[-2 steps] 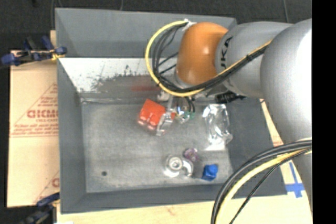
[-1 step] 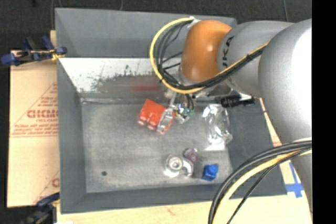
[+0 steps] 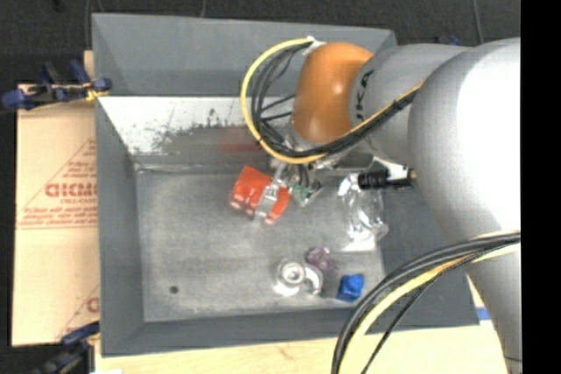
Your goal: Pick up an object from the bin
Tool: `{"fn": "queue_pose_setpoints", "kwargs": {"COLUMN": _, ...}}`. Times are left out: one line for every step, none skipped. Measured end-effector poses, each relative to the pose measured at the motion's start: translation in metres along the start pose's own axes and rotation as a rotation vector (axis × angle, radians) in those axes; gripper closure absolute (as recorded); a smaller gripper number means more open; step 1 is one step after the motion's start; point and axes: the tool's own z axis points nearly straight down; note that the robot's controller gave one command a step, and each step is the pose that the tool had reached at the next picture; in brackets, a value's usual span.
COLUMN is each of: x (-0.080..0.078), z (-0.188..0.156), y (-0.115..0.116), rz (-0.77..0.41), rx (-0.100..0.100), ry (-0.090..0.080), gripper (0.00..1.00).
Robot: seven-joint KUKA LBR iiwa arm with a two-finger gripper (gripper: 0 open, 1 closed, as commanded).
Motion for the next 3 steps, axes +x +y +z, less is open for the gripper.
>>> {"fn": "queue_pose_setpoints", "kwargs": {"x": -0.002, "z": -0.002, "y": 0.000, "rz": -0.001, "rx": 0.000, "ry": -0.002, "gripper": 0.00}}
{"fn": "queue_pose_setpoints", "kwargs": {"x": -0.003, "z": -0.004, "y": 0.000, "rz": -0.001, "rx": 0.000, "ry": -0.001, "gripper": 1.00}}
{"fn": "queue_pose_setpoints", "kwargs": {"x": -0.006, "z": -0.092, "y": 0.001, "rz": -0.005, "rx": -0.003, "ry": -0.006, "gripper": 1.00}}
